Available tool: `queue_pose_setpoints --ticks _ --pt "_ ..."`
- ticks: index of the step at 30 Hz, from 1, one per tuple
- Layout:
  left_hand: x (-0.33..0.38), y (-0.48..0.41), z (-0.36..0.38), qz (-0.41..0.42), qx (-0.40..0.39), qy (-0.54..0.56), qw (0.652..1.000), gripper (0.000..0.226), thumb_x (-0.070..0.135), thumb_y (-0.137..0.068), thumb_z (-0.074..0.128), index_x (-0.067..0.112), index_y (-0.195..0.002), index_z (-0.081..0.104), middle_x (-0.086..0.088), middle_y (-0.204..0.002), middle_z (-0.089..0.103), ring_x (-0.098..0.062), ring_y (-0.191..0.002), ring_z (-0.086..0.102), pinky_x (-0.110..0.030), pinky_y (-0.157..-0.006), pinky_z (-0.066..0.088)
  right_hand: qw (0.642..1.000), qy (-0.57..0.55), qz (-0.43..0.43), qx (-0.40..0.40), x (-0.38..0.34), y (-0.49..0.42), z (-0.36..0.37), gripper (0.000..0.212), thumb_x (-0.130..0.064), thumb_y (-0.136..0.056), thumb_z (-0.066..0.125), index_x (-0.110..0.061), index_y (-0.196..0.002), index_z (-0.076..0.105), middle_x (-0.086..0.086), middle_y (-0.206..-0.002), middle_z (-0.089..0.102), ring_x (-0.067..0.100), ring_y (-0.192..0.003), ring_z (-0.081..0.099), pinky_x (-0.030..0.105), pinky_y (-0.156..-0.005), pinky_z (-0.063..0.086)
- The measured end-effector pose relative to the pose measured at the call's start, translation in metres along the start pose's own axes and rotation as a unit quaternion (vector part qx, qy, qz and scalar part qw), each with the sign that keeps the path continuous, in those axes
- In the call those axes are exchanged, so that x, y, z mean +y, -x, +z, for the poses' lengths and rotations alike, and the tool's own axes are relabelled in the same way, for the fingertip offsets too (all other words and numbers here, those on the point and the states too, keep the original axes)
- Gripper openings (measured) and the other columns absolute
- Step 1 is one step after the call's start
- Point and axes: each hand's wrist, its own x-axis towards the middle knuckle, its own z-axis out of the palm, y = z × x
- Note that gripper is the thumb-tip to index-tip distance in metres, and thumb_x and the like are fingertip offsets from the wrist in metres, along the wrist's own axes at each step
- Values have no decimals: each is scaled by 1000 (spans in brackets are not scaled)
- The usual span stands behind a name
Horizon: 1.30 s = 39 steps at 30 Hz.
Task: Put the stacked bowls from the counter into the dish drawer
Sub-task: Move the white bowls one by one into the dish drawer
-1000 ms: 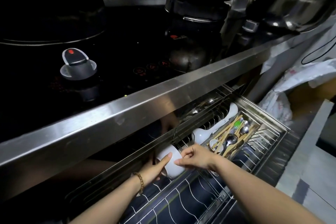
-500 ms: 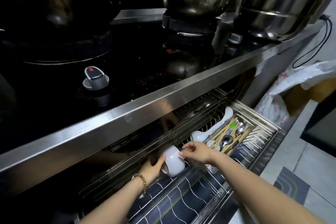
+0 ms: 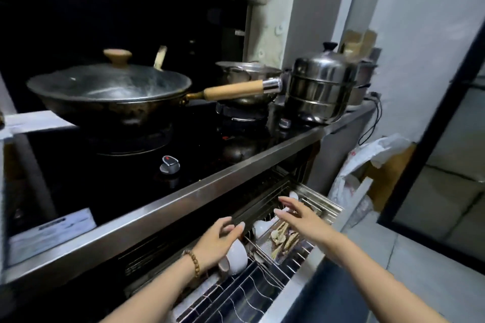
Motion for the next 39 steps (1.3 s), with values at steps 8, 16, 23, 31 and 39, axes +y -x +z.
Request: queue_pose_setpoints --ticks 8,16,23,31,39 --pt "115 76 -81 202 65 23 977 34 32 -87 58 27 -121 50 4 -120 62 10 -96 59 -12 -82 47 988 -54 -146 11 -124 57 -9 46 -41 -84 64 -42 -127 47 -7 -144 44 9 -128 47 38 -112 36" --pt "189 172 -203 307 169 -12 937 50 49 -72 59 33 -119 49 13 -116 61 10 -100 59 -15 -83 49 956 -74 -279 -50 -258 88 32 52 -36 -87 63 -33 -136 45 -8 -146 43 3 -125 49 37 -112 36" --pt "210 236 -296 318 263 -62 909 49 51 -74 61 37 -119 50 13 -119 61 2 -105 59 -18 -90 46 930 -71 -343 -107 -345 94 91 61 -53 -70 69 -41 -126 51 -9 -145 44 10 -134 41 44 -114 33" --pt "205 288 -385 304 365 -113 873 41 32 -84 63 26 -123 52 9 -117 62 4 -103 59 -9 -84 47 909 -31 -388 -147 -425 94 170 61 -39 -84 65 -32 -140 41 -5 -151 37 2 -122 42 18 -98 40" --pt "156 311 -451 203 424 -118 875 64 48 -73 66 24 -129 48 5 -128 57 -11 -120 52 -40 -106 40 887 -38 -408 -213 -469 77 243 63 -39 -81 70 -30 -137 43 -2 -151 37 11 -128 46 27 -107 36"
